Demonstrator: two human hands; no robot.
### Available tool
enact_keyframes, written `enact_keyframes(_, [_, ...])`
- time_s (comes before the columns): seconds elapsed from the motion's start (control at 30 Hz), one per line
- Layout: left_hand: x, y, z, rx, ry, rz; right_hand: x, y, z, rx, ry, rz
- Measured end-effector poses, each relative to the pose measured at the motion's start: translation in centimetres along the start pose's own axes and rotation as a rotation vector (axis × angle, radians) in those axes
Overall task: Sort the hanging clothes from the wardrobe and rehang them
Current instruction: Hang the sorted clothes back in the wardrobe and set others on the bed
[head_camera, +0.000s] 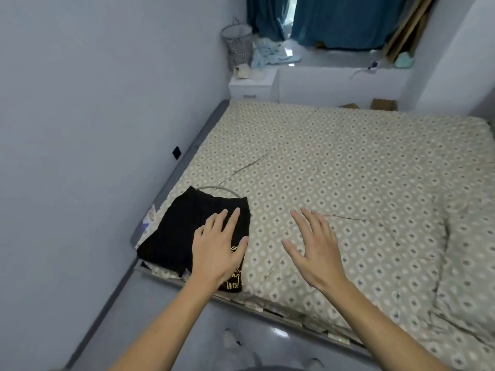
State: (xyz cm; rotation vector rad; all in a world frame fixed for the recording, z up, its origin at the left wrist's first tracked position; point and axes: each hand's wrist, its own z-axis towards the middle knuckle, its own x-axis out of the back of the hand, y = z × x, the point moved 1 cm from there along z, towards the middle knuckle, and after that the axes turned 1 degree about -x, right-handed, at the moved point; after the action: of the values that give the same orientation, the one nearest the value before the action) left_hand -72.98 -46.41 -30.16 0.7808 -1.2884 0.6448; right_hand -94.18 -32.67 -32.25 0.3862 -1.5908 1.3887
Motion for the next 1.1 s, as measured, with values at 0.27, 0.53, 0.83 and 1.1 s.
enact_keyframes(0.27, [-2.1, -13.1, 5.0, 0.184, 0.022, -0.006, -10.0, -6.5, 11.9, 0.144, -0.125, -0.02])
enact_keyframes(0.53, [-12.6, -28.2, 17.0, 0.174, -0.167, -0.097, -24.1, -8.1, 24.8, -0.036, -0.214, -0.15])
enact_keyframes(0.83, [-25.4, -40.1, 30.6, 0.078, -0.364, -0.013, -37.4, -2.0, 36.3, -0.304, -0.285, -0.242])
enact_keyframes(1.1, [-41.4, -47.2, 39.6, 0.095, -0.475, 0.043, -50.6, 7.3, 41.4, -0.558, -0.374, -0.168])
